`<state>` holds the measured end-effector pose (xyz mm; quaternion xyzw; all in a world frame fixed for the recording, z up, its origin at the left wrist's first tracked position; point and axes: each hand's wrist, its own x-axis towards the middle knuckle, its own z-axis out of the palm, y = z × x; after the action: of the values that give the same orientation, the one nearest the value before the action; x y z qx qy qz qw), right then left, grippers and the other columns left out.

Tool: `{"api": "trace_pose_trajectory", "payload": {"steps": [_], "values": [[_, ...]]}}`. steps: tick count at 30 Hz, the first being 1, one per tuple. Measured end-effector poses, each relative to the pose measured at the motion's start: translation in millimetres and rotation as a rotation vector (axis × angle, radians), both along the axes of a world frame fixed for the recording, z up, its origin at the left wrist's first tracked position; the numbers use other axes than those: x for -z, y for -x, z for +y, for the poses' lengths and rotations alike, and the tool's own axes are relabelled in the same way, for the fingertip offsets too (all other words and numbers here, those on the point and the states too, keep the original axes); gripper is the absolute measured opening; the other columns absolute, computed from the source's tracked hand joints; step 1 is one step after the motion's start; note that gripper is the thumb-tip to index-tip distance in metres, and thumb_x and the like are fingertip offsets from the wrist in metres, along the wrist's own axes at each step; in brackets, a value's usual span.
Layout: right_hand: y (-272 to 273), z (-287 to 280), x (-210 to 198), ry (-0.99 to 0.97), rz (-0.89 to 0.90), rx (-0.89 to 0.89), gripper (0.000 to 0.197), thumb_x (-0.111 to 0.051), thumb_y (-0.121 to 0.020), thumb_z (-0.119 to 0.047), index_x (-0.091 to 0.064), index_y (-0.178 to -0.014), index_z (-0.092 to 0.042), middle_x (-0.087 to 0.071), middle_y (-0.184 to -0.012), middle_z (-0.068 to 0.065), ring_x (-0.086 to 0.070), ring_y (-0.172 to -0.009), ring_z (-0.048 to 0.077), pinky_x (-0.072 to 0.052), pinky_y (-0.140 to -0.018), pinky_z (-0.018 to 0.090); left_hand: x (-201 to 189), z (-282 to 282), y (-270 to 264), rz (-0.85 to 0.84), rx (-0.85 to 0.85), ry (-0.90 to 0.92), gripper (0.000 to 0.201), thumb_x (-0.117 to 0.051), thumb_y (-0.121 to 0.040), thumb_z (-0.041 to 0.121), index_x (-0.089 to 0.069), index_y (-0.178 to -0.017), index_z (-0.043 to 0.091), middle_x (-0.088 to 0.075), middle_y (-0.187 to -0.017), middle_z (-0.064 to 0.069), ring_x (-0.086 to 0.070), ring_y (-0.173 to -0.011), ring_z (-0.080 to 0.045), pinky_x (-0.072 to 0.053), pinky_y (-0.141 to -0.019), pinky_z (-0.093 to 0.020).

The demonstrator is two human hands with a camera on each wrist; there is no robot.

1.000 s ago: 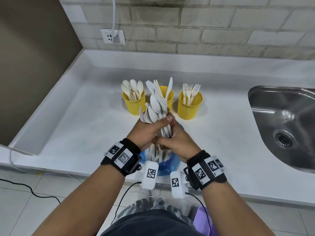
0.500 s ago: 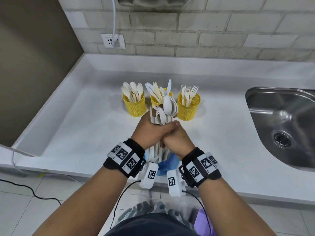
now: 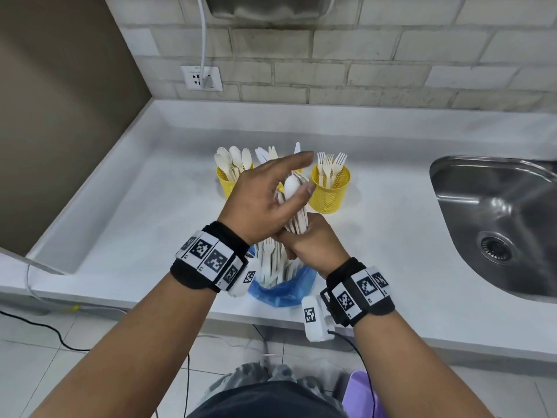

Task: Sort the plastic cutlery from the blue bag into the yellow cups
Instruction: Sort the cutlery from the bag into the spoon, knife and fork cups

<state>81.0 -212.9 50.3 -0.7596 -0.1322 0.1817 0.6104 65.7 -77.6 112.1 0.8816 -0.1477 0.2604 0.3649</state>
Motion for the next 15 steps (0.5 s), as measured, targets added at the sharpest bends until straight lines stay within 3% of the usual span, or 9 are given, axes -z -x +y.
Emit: {"api": "trace_pose_trajectory", "payload": {"steps": [3,6,9,12,15], "values": [[1,-3,-5,-0.029,-0.034,-0.007,0.029,-0.073,-0.089,-0.013,-0.058,-0.066,-0.022,-0.054,-0.043,-0.011,-0.05,-0.041,0.007,-0.042,-0.049,0.022,2,-3,3,-0.054,-0.028,0.026,0.029,-0.068,-0.098,0.021,-0.072,-0.125,0.012,-0.075,-0.117,0.004,-0.069,-0.109,-0.006,-0.055,-0.095,-0.028],[2,-4,-4,-0.083,-0.046,0.0,0.028,-0.074,-0.09,-0.01,-0.06,-0.073,-0.027,-0.056,-0.047,-0.022,-0.053,-0.044,-0.004,-0.038,-0.052,0.011,-3,-6,5,-0.042,-0.006,0.09,0.034,-0.065,-0.099,0.018,-0.067,-0.133,0.013,-0.073,-0.123,0.003,-0.067,-0.116,-0.005,-0.054,-0.099,-0.031],[2,-3,-3,-0.134,-0.005,0.052,0.027,-0.076,-0.09,-0.009,-0.062,-0.07,-0.023,-0.052,-0.046,-0.018,-0.046,-0.04,-0.001,-0.034,-0.052,0.019,-8,-8,8,0.021,0.043,0.238,0.044,-0.061,-0.101,0.022,-0.056,-0.143,0.012,-0.068,-0.132,-0.002,-0.062,-0.127,-0.008,-0.05,-0.107,-0.038],[1,-3,-8,-0.205,0.072,0.126,0.035,-0.075,-0.086,-0.011,-0.055,-0.061,-0.023,-0.041,-0.046,-0.013,-0.033,-0.04,0.007,-0.028,-0.051,0.026,-5,-11,10,0.15,0.069,0.517,0.061,-0.062,-0.094,0.038,-0.041,-0.148,0.02,-0.061,-0.14,-0.004,-0.056,-0.134,-0.014,-0.045,-0.112,-0.044],[0,-9,-16,-0.345,0.164,0.109,0.019,-0.074,-0.086,-0.009,-0.057,-0.079,-0.015,-0.034,-0.054,0.002,-0.026,-0.045,0.014,-0.022,-0.049,0.028,3,-10,11,0.372,0.1,0.728,0.073,-0.073,-0.082,0.042,-0.043,-0.146,0.023,-0.063,-0.139,-0.004,-0.057,-0.133,-0.019,-0.042,-0.115,-0.051]]}}
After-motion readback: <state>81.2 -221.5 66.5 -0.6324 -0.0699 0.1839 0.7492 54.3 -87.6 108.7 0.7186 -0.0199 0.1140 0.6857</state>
